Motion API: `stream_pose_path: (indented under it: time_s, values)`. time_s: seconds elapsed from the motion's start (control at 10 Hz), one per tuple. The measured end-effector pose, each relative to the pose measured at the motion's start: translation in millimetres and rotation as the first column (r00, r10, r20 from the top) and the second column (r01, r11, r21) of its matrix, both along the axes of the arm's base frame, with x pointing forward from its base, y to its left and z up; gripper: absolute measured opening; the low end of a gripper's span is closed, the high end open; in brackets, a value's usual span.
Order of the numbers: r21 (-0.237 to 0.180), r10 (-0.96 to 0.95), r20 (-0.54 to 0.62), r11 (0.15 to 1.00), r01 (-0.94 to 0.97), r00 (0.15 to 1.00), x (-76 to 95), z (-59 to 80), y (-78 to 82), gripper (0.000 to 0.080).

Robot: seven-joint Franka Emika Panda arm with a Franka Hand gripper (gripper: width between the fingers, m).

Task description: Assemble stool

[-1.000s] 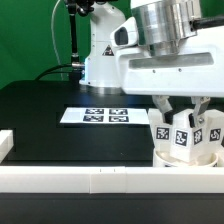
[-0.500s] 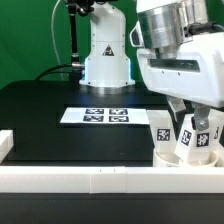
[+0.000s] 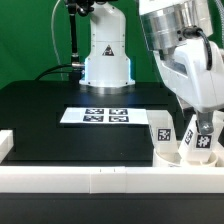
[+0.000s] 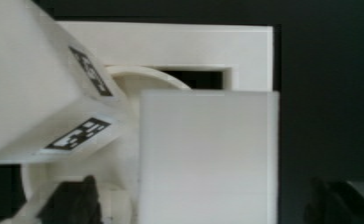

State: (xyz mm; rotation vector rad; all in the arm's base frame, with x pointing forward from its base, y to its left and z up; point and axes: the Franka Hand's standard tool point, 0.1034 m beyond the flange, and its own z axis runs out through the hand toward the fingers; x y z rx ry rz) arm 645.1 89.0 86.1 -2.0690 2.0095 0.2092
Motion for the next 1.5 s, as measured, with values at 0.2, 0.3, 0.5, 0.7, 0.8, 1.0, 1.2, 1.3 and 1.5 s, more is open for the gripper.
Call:
stream_pose_path:
  time_s: [0.2, 0.3, 0.5, 0.7, 0.8, 1.0, 1.2, 1.3, 1.5]
  values:
    - [0.0, 0.096, 0.024, 0.995, -0.096, 0.995, 1.5, 12.4, -2.1, 0.0644]
    - [-0.003, 0.129, 0.038, 0.992, -0.129, 0.991, 2.7, 17.8, 0.3, 0.0644]
    - [-0.007, 0.159, 0.043, 0.987, -0.159, 0.986, 1.8, 15.4, 1.0, 0.0649]
    - [-0.03, 0.327, 0.087, 0.945, -0.326, 0.941, 1.2, 14.7, 1.3, 0.0649]
    - [-0.043, 0.451, 0.104, 0.893, -0.449, 0.887, -1.6, 14.0, 3.7, 0.0649]
    - [-0.081, 0.608, 0.15, 0.794, -0.603, 0.78, 1.0, 17.2, 5.9, 0.0649]
    - [-0.109, 0.694, 0.167, 0.719, -0.687, 0.7, 2.2, 19.2, 8.4, 0.0649]
    - [-0.129, 0.75, 0.179, 0.659, -0.741, 0.636, 2.0, 18.4, 7.4, 0.0649]
    - [-0.174, 0.85, 0.186, 0.523, -0.835, 0.493, 0.8, 17.4, 6.7, 0.0649]
